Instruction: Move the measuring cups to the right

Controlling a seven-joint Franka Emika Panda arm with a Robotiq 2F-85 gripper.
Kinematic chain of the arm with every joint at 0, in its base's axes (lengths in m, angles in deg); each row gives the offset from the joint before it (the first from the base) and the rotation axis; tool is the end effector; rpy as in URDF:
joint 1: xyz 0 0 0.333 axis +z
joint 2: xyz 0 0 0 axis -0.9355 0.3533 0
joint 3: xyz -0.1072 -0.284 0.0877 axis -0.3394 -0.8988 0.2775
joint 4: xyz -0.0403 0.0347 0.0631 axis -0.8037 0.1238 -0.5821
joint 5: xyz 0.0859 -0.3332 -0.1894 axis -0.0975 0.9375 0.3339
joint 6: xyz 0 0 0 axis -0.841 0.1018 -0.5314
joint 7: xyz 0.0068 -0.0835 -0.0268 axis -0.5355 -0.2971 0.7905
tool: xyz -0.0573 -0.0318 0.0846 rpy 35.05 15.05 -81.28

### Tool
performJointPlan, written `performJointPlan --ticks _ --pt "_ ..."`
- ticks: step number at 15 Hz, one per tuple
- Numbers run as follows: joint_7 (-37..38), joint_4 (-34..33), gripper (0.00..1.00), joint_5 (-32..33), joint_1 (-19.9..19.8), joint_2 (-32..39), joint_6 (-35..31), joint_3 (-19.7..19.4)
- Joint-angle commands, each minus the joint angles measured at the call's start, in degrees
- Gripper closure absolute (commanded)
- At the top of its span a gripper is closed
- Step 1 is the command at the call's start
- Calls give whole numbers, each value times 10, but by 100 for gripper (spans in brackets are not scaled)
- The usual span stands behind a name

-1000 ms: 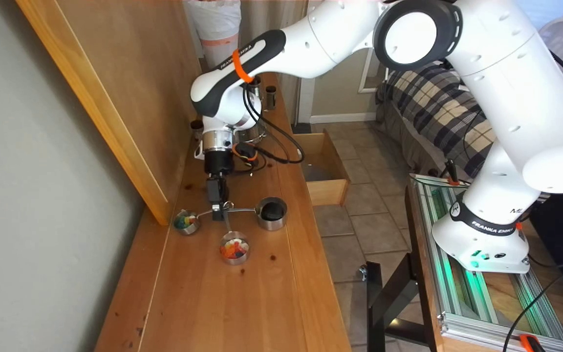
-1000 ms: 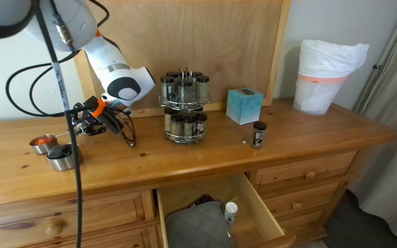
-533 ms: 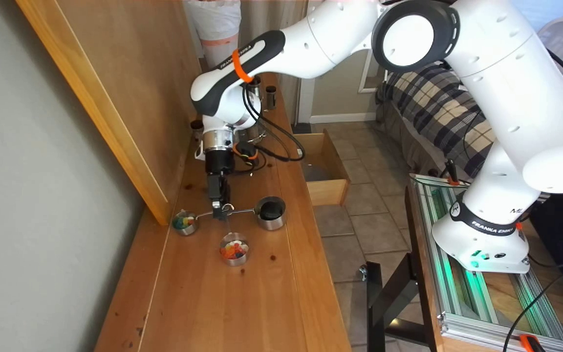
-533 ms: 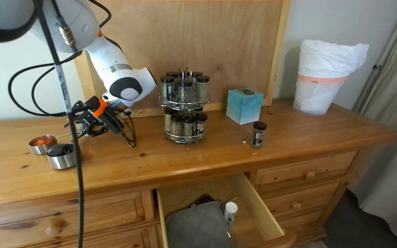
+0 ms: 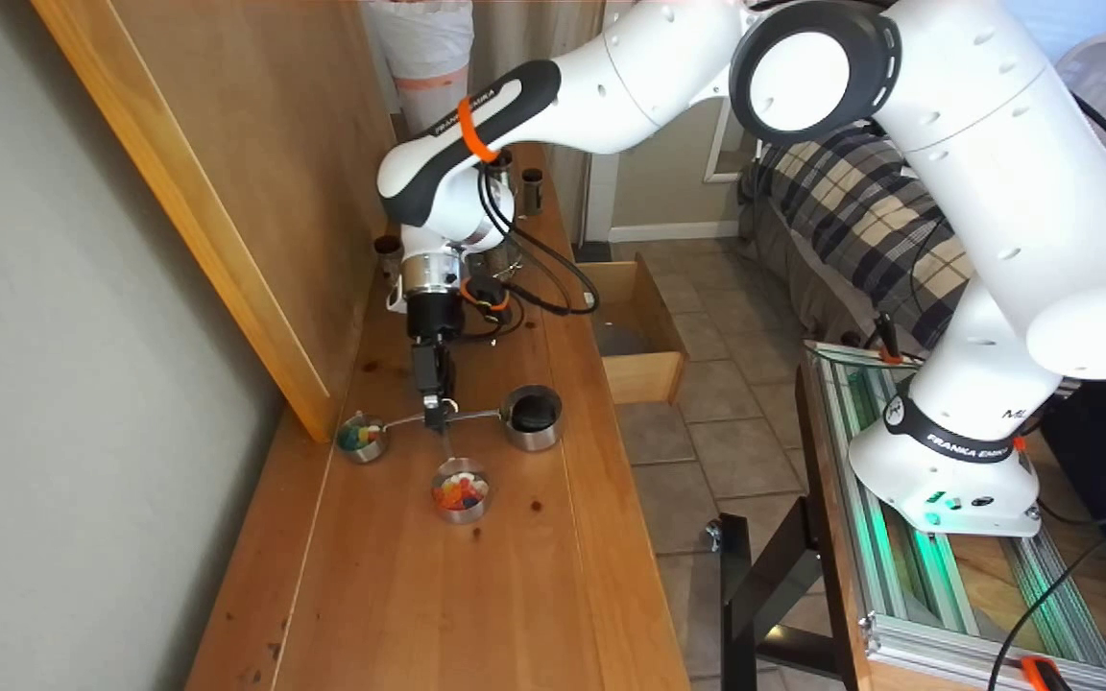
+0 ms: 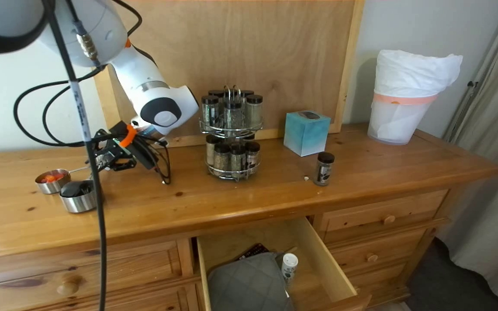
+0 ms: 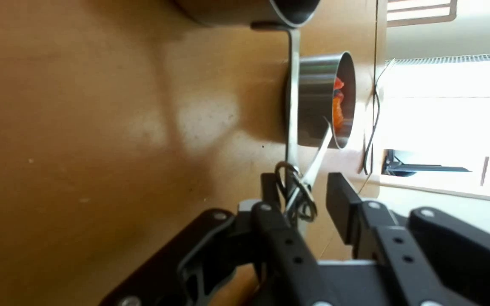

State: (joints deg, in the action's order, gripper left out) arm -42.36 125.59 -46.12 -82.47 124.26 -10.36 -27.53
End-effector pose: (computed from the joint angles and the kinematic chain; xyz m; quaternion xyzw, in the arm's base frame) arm 0.6743 0.0035 0.1716 -0.8748 -0.1020 0.1087 0.4609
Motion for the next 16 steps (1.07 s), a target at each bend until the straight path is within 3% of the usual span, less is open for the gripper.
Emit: performJointPlan --ticks 1,4,10,16 --pt "4 -20 66 -11 -4 18 22 -4" --pt "4 -20 71 -11 -3 18 23 -4" --pt "2 -21 97 -15 -3 17 28 -4" --pt "1 -22 96 -23 -3 19 40 -4"
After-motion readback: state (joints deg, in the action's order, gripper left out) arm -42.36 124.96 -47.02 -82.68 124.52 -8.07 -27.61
